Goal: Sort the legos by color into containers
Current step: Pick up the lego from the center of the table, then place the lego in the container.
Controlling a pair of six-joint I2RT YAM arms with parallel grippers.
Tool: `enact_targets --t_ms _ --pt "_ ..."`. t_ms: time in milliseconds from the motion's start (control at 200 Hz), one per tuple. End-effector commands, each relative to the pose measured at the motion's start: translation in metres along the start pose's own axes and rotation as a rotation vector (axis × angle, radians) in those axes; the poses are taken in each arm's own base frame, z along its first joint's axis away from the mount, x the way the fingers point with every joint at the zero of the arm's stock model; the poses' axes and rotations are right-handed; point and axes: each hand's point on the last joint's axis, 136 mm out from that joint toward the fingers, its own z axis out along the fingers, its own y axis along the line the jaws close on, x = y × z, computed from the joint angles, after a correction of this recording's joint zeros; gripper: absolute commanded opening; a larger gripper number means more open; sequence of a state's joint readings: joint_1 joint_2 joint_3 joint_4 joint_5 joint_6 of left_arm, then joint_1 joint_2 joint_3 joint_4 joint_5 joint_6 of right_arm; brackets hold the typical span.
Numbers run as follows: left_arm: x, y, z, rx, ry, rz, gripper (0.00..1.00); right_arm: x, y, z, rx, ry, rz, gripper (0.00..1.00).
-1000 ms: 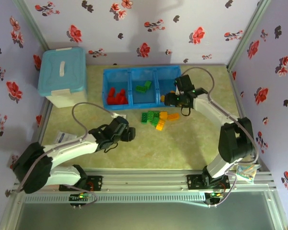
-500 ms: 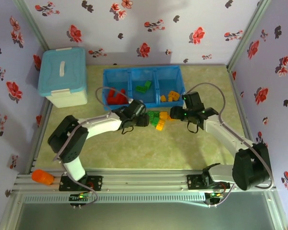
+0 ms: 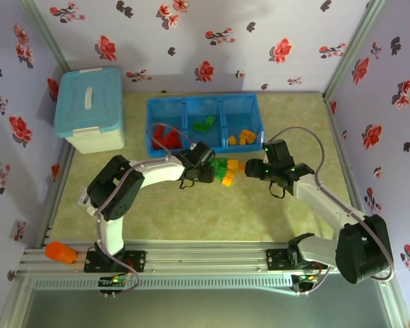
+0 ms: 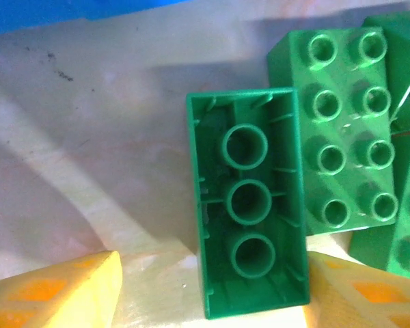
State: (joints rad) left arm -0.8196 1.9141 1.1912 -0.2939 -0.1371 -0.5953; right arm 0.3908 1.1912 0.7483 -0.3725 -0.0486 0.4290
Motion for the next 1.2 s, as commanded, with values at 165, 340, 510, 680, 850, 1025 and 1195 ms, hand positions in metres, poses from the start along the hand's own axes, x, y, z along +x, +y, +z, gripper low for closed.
enact_targets --t_ms 165,340,510,680,850,1025,1195 --pt "-0.01 -0.006 0.002 0.002 0.011 0.026 0.68 -0.003 -0.003 -0.006 0.01 -0.042 0.017 0.64" --pt "-0.008 -0.004 0.007 -0.013 0.027 0.033 0.61 -0.002 -0.003 -0.007 0.013 -0.039 0.013 0.64" --pt "-0.003 0.003 0.008 -0.045 0.041 0.035 0.51 -0.002 -0.005 -0.01 0.017 -0.045 0.013 0.64" --pt "-0.002 0.009 -0.005 -0.06 0.025 0.027 0.33 -0.001 -0.005 -0.009 0.015 -0.045 0.02 0.64" --pt "-0.011 0.009 -0.035 -0.05 -0.021 0.027 0.25 0.002 -0.006 -0.008 0.017 -0.041 0.025 0.64" --pt "-0.042 0.001 -0.091 0.019 -0.149 0.029 0.24 0.008 -0.009 -0.006 0.02 -0.034 0.031 0.63" --pt "-0.076 0.012 -0.111 0.015 -0.208 0.02 0.24 0.012 -0.006 -0.006 -0.006 -0.027 0.055 0.62"
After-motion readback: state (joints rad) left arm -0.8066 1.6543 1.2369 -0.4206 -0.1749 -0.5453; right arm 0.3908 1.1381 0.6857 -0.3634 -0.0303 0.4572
